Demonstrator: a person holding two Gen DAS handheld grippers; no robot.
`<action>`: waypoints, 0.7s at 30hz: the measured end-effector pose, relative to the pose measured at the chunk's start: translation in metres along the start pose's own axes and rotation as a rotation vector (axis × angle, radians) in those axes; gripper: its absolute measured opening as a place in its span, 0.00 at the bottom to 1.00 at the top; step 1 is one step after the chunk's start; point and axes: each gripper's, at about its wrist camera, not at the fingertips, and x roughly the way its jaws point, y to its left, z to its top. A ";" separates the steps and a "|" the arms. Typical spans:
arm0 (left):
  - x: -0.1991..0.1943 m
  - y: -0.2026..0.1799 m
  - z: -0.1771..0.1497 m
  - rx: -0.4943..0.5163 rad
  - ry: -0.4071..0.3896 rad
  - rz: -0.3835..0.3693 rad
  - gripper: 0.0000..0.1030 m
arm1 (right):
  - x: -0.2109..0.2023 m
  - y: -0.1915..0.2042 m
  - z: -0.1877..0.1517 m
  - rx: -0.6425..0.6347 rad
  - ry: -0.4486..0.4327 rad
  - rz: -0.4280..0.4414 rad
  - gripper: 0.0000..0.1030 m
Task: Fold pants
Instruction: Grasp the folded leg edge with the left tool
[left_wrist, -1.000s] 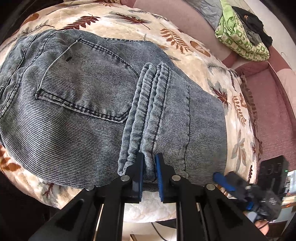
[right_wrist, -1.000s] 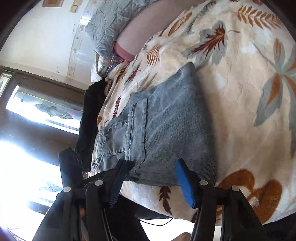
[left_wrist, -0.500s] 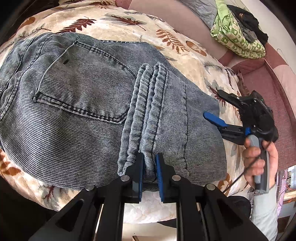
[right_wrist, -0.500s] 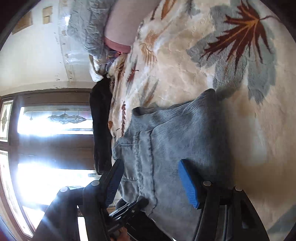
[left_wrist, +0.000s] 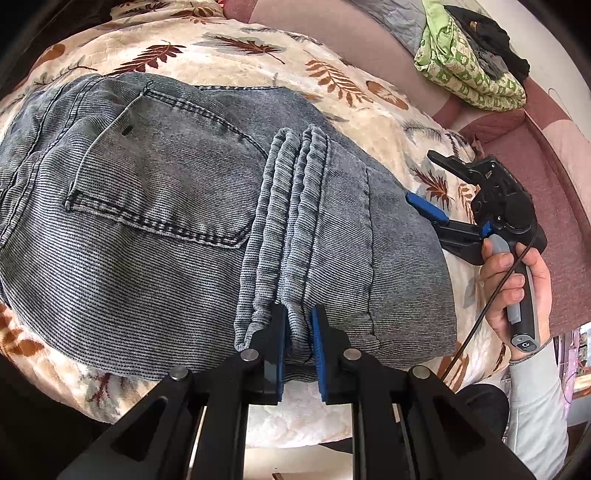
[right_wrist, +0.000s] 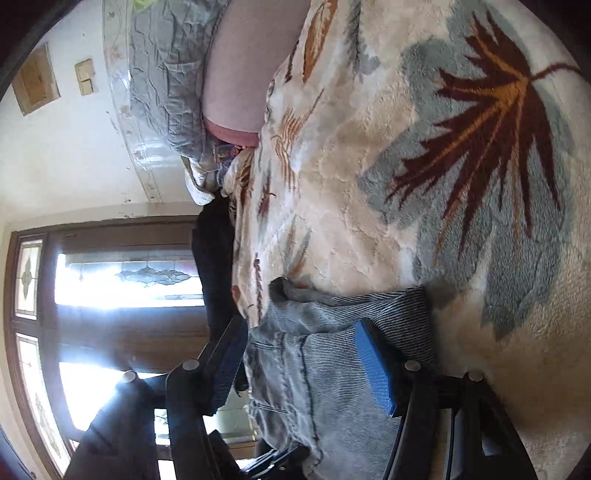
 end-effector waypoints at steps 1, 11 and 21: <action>0.000 0.000 0.000 -0.001 0.001 -0.001 0.15 | -0.002 0.002 0.000 0.013 -0.010 0.008 0.59; -0.003 0.000 0.003 0.020 -0.002 -0.025 0.16 | -0.032 0.025 -0.102 -0.096 0.041 0.034 0.64; -0.010 -0.008 0.001 0.070 -0.019 -0.043 0.30 | -0.046 0.022 -0.162 -0.113 -0.029 0.092 0.74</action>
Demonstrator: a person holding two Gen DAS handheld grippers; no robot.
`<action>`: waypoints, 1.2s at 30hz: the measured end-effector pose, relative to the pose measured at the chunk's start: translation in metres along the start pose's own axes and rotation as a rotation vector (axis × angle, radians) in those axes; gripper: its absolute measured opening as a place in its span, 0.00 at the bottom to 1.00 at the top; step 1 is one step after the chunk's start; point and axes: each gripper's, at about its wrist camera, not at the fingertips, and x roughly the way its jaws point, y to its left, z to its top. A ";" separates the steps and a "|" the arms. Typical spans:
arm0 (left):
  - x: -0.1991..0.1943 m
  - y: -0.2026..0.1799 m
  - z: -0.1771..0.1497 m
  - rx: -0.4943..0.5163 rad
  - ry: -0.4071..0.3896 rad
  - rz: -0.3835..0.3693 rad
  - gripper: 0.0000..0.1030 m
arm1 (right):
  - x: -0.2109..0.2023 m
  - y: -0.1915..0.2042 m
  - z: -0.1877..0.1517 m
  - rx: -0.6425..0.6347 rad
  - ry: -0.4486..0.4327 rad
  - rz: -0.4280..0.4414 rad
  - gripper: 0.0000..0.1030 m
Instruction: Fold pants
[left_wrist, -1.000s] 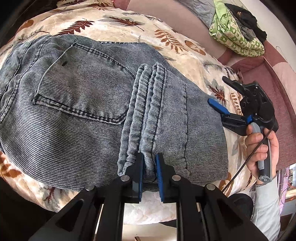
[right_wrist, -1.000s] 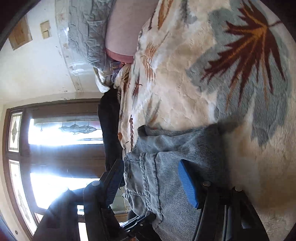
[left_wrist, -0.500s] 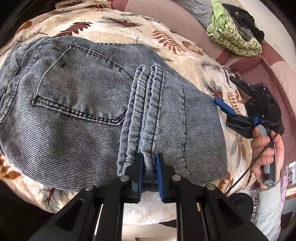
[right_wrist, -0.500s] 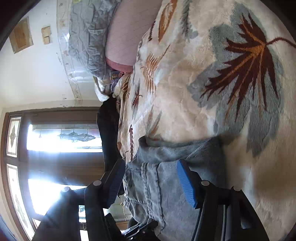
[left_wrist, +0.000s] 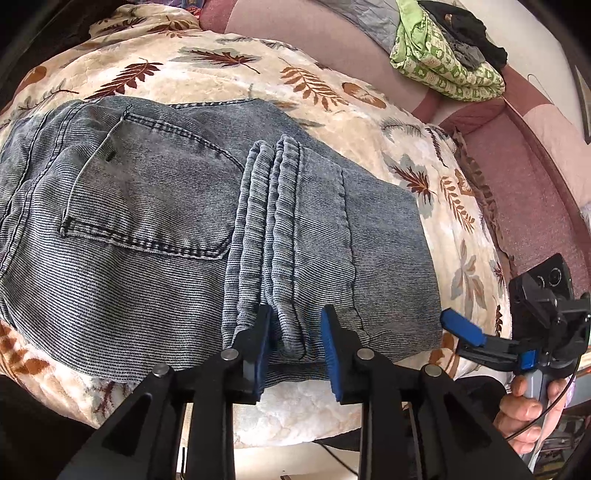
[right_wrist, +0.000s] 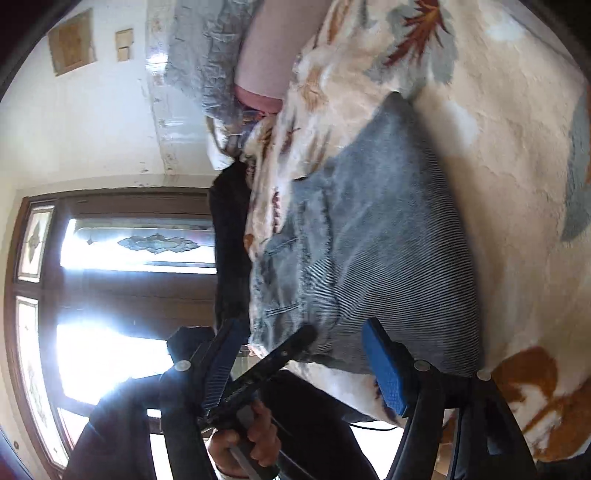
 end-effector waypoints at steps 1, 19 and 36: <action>-0.001 -0.001 0.000 -0.001 -0.004 -0.001 0.32 | 0.005 -0.004 -0.006 0.001 -0.002 -0.023 0.81; -0.099 0.066 -0.033 -0.023 -0.296 0.281 0.59 | -0.017 0.038 -0.028 -0.371 -0.192 -0.722 0.80; -0.119 0.177 -0.063 -0.391 -0.322 0.297 0.59 | -0.005 0.045 -0.035 -0.370 -0.149 -0.814 0.80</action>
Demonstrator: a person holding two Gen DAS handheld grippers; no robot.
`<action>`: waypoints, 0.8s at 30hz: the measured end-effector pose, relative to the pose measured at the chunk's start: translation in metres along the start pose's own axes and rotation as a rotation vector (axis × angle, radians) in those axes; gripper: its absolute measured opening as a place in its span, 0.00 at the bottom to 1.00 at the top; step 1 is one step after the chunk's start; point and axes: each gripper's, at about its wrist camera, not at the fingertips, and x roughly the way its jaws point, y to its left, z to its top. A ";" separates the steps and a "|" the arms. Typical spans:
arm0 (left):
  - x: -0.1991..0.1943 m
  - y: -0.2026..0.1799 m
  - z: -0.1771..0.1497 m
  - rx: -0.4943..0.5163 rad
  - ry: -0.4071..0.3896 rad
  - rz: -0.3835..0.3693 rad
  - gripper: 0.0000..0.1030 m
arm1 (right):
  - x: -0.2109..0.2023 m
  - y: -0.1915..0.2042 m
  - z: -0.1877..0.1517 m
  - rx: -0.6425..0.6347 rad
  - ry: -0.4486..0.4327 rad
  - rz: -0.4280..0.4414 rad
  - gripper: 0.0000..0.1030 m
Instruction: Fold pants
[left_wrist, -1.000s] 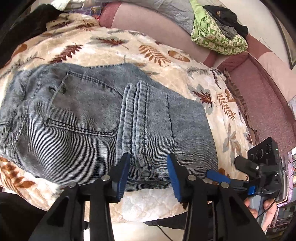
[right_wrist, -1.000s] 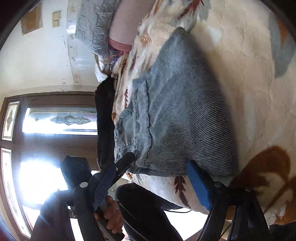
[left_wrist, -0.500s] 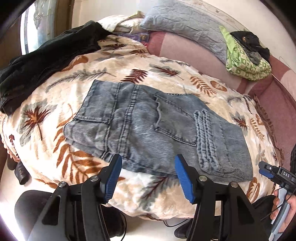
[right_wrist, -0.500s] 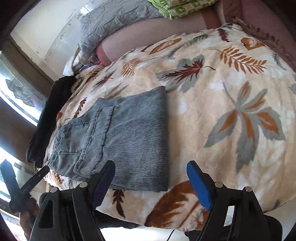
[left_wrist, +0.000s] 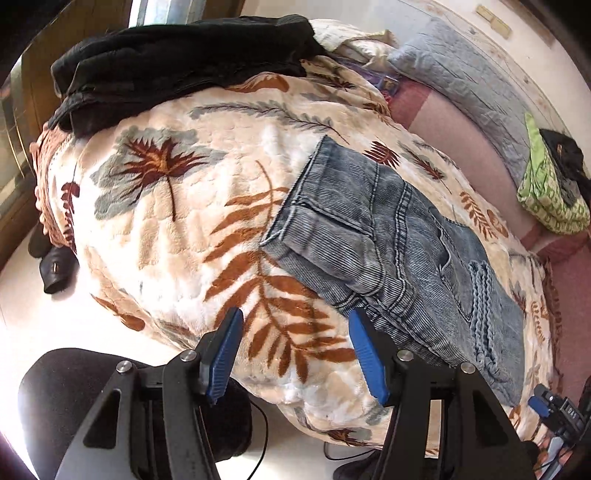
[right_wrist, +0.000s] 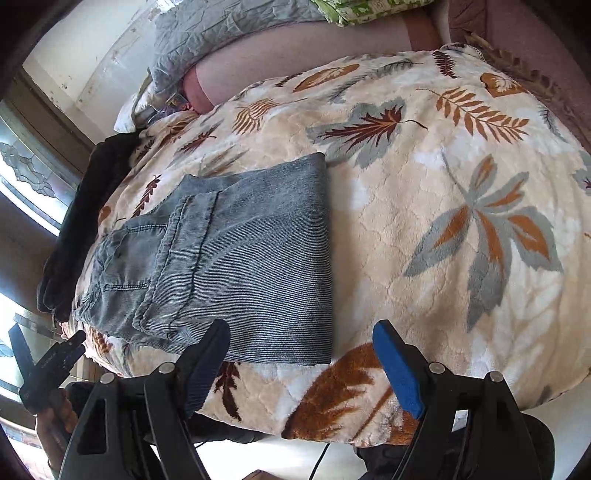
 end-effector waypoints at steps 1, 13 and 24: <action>0.002 0.005 0.001 -0.033 0.002 -0.020 0.59 | -0.001 0.002 0.000 -0.003 -0.001 -0.002 0.80; 0.035 0.013 0.025 -0.225 0.025 -0.200 0.59 | 0.003 0.044 0.008 -0.062 0.005 0.012 0.80; 0.039 0.041 0.030 -0.362 0.002 -0.267 0.59 | 0.026 0.125 0.018 -0.191 0.032 0.083 0.80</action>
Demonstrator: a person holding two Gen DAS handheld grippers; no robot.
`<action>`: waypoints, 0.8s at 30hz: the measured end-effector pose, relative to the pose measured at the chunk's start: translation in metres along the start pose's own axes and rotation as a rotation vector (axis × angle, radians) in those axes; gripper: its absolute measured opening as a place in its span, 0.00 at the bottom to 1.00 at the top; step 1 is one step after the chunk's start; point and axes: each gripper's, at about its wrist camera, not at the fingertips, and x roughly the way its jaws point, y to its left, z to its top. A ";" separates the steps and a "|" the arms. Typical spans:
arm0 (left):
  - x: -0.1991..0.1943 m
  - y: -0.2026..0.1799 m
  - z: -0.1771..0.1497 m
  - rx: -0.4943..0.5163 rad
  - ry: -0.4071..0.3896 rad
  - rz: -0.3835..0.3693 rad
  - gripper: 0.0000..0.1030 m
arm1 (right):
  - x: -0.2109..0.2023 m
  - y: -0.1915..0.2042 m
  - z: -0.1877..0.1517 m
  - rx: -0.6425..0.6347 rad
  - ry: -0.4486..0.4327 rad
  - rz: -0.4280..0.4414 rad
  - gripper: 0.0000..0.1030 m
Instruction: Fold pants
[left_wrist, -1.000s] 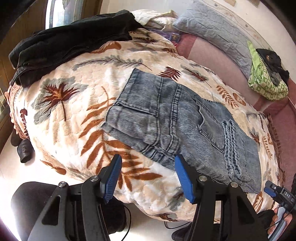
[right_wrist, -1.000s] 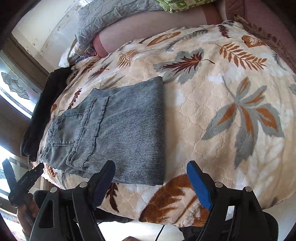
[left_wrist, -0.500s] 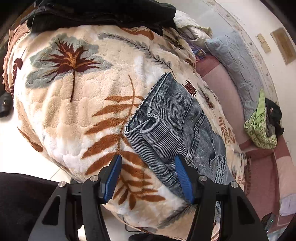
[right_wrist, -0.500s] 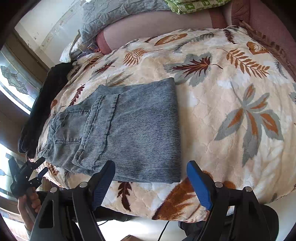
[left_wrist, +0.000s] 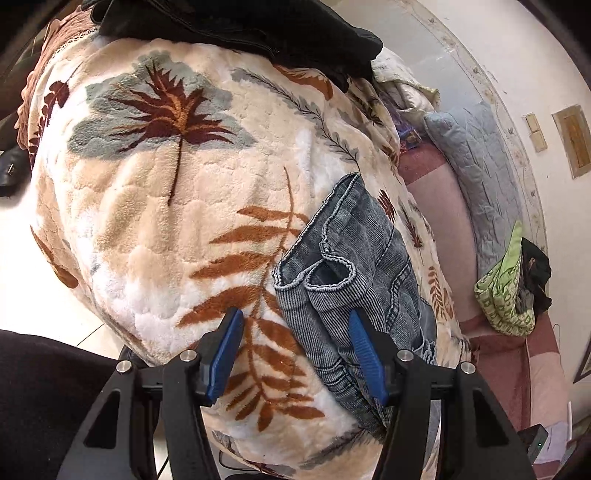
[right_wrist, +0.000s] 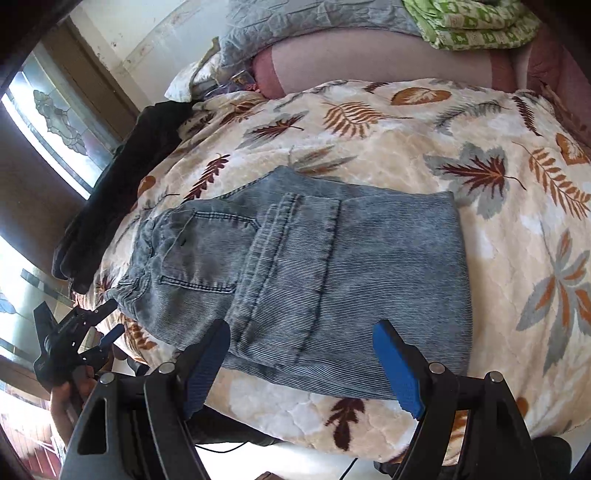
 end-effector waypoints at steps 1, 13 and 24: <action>0.003 -0.002 0.002 0.002 0.002 -0.010 0.59 | 0.006 0.008 0.003 -0.006 0.007 0.018 0.80; 0.016 -0.008 0.013 0.016 -0.018 -0.025 0.40 | 0.092 0.057 0.056 0.183 0.146 0.311 0.80; 0.014 -0.003 0.014 0.009 -0.016 -0.039 0.28 | 0.133 0.067 0.058 0.257 0.255 0.291 0.84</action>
